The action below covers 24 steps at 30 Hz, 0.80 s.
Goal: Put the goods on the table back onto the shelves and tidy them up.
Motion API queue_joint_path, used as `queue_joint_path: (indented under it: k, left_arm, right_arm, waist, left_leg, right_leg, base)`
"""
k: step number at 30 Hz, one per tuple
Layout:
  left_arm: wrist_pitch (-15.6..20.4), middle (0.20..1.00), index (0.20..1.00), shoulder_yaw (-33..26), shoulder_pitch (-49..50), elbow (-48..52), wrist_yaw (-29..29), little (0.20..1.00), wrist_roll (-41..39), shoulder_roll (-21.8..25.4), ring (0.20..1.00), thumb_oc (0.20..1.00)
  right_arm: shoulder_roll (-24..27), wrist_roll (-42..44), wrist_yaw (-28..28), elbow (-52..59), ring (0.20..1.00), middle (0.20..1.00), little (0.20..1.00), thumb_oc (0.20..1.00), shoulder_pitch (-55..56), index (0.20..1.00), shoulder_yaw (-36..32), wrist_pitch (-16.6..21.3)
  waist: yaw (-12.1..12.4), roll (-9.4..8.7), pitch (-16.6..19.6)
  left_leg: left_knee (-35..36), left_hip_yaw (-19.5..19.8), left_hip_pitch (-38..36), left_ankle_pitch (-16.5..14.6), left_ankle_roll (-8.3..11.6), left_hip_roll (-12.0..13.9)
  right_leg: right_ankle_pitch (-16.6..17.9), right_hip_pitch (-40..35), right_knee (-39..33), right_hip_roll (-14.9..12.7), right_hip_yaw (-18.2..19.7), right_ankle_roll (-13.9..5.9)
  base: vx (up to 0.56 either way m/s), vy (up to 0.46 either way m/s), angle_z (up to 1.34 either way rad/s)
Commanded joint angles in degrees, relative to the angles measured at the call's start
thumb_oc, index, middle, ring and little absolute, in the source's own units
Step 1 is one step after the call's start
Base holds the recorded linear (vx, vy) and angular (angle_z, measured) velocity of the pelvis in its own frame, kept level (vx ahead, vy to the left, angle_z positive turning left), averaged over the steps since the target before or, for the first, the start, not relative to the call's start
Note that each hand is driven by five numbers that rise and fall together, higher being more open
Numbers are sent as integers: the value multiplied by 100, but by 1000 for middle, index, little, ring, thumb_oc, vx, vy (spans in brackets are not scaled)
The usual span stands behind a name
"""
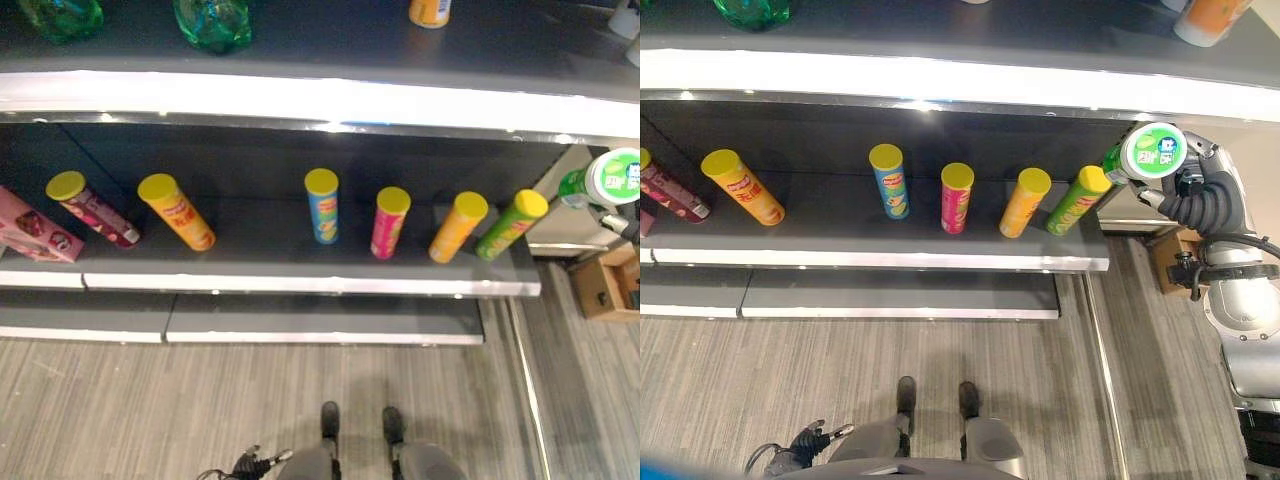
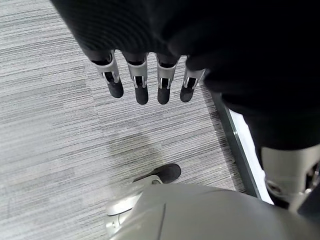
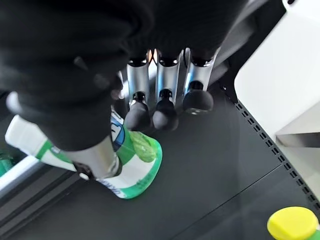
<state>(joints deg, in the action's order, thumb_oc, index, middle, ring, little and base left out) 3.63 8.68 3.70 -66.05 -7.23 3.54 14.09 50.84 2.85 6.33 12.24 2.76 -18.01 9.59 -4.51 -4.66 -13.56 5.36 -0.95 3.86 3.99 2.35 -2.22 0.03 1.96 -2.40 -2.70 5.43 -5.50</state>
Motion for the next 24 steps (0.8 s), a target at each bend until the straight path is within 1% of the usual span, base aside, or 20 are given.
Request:
queue_joint_path:
  k: [1, 2, 3, 4, 5, 7, 8, 9, 11, 12, 15, 16, 17, 19, 22, 23, 24]
  left_arm:
    - [3, 1000, 1000, 38, -41, -137, -66, 1000, 192, 87, 1000, 1000]
    - [-63, 1000, 1000, 5, -392, -154, 57, 1000, 154, 532, 1000, 1000]
    - [-68, 1000, 1000, -8, -407, -156, 69, 1000, 149, 548, 1000, 1000]
    - [28, 1000, 1000, 6, -363, 68, 200, 1000, 64, 685, 1000, 1000]
    - [110, 1000, 1000, -2, -254, 287, 228, 1000, -5, 684, 1000, 1000]
    - [133, 1000, 1000, 4, -147, 445, 313, 1000, -110, 603, 1000, 1000]
    - [123, 1000, 1000, 14, -145, 424, 350, 1000, -173, 552, 1000, 1000]
    - [125, 1000, 1000, 21, -149, 421, 349, 1000, -174, 547, 1000, 1000]
    - [115, 1000, 1000, 19, -151, 389, 354, 1000, -222, 511, 1000, 1000]
    - [116, 1000, 1000, 30, -156, 388, 353, 1000, -223, 506, 1000, 1000]
    - [116, 1000, 1000, 22, -137, 371, 365, 1000, -266, 511, 1000, 1000]
    - [116, 1000, 1000, 58, -116, 356, 390, 1000, -285, 518, 1000, 1000]
    - [116, 1000, 1000, 51, -114, 356, 391, 1000, -286, 516, 1000, 1000]
    - [104, 1000, 1000, 86, -110, 320, 399, 1000, -295, 522, 1000, 1000]
    - [84, 1000, 1000, 152, -123, 277, 431, 1000, -309, 552, 1000, 1000]
    - [70, 1000, 1000, 233, -146, 238, 438, 1000, -309, 582, 1000, 1000]
    - [64, 1000, 1000, 251, -145, 213, 450, 1000, -320, 588, 1000, 1000]
  right_arm:
    - [378, 142, 132, 43, 200, 200, 200, 200, -182, 200, -566, 161]
    - [588, 94, 1, 10, 200, 200, 200, 200, -233, 200, -507, 176]
    - [583, 95, -1, -8, 200, 200, 200, 200, -269, 200, -489, 181]
    - [720, 155, -25, -55, 200, 200, 200, 200, -350, 200, -531, 187]
    - [864, 131, 51, -54, 200, 200, 200, 200, -332, 200, -742, 196]
    - [1029, 211, 106, -48, 200, 200, 200, 200, -173, 200, -1129, 299]
    - [1194, 214, 130, -64, 200, 200, 200, 200, -139, 200, -1290, 336]
    - [1200, 217, 129, -67, 200, 200, 200, 200, -129, 200, -1302, 340]
    - [1482, 179, 124, -56, 200, 200, 200, 200, -36, 200, -1511, 356]
    - [1488, 185, 122, -57, 200, 200, 200, 200, -15, 200, -1533, 360]
    - [1763, 271, 77, -95, 200, 200, 200, 200, -28, 200, -1671, 372]
    - [1879, 519, -21, -141, 200, 200, 200, 200, -154, 200, -1617, 416]
    - [1887, 526, -25, -153, 200, 200, 200, 200, -175, 200, -1599, 420]
    - [1910, 850, -139, -196, 200, 200, 200, 200, -463, 200, -1354, 459]
    - [1908, 1463, -352, -339, 200, 200, 200, 200, -1188, 200, -690, 466]
    - [1805, 1972, -498, -454, 200, 200, 200, 200, -1639, 200, -275, 477]
    - [1642, 2465, -603, -663, 200, 200, 200, 200, -2216, 200, 235, 489]
  waist:
    - [123, -264, 312]
    - [57, -250, 358]
    - [56, -263, 345]
    - [37, -235, 365]
    - [21, -225, 373]
    - [8, -233, 380]
    - [-19, -270, 400]
    - [-14, -263, 398]
    - [-27, -325, 430]
    - [-19, -318, 427]
    - [1, -374, 460]
    - [36, -389, 474]
    - [28, -387, 472]
    - [68, -398, 486]
    - [167, -409, 497]
    - [274, -398, 514]
    - [322, -375, 519]
  left_leg:
    - [-213, -179, 48, -456, 41, 395]
    - [-178, -234, -27, -520, 31, 399]
    - [-176, -241, -32, -523, 31, 399]
    - [-175, -268, -44, -541, 25, 391]
    - [-183, -283, -47, -563, 13, 389]
    - [-185, -286, -45, -566, 18, 397]
    - [-164, -298, -63, -566, 33, 413]
    - [-160, -297, -65, -564, 33, 415]
    - [-135, -305, -101, -561, 57, 445]
    - [-132, -303, -103, -560, 57, 446]
    - [-104, -308, -168, -566, 84, 473]
    - [-97, -288, -203, -578, 98, 481]
    - [-97, -287, -206, -579, 98, 482]
    - [-91, -273, -243, -588, 108, 493]
    - [-85, -247, -289, -596, 127, 500]
    - [-80, -225, -319, -599, 136, 499]
    - [-73, -200, -353, -603, 148, 491]
  right_leg:
    - [191, 59, -45, -502, 16, -615]
    - [186, 28, -77, -521, 22, -655]
    - [187, 25, -79, -521, 28, -656]
    - [209, 33, -86, -535, 38, -665]
    - [227, 45, -89, -539, 43, -668]
    - [252, 63, -89, -537, 21, -676]
    - [275, 74, -89, -529, -5, -677]
    - [276, 72, -90, -527, -7, -676]
    - [274, 60, -88, -523, -49, -672]
    - [273, 58, -88, -523, -51, -671]
    - [262, 13, -104, -513, -95, -662]
    - [250, -18, -111, -505, -125, -652]
    - [249, -23, -112, -504, -127, -651]
    - [236, -58, -123, -497, -151, -643]
    - [205, -115, -140, -498, -189, -628]
    - [183, -156, -148, -496, -225, -613]
    - [171, -212, -170, -500, -274, -601]
  base:
    - [77, 59, -2]
    - [78, 59, -7]
    - [83, 83, -7]
    - [28, 62, -8]
    - [29, 75, -6]
    - [14, 31, -11]
    - [11, 6, -8]
    - [0, 0, 0]
    - [0, 0, 0]
    - [0, 0, 0]
    - [10, -14, 1]
    - [22, -34, 3]
    - [24, -31, 5]
    - [15, -29, 7]
    - [17, -41, 3]
    - [35, -46, 5]
    - [39, -49, 15]
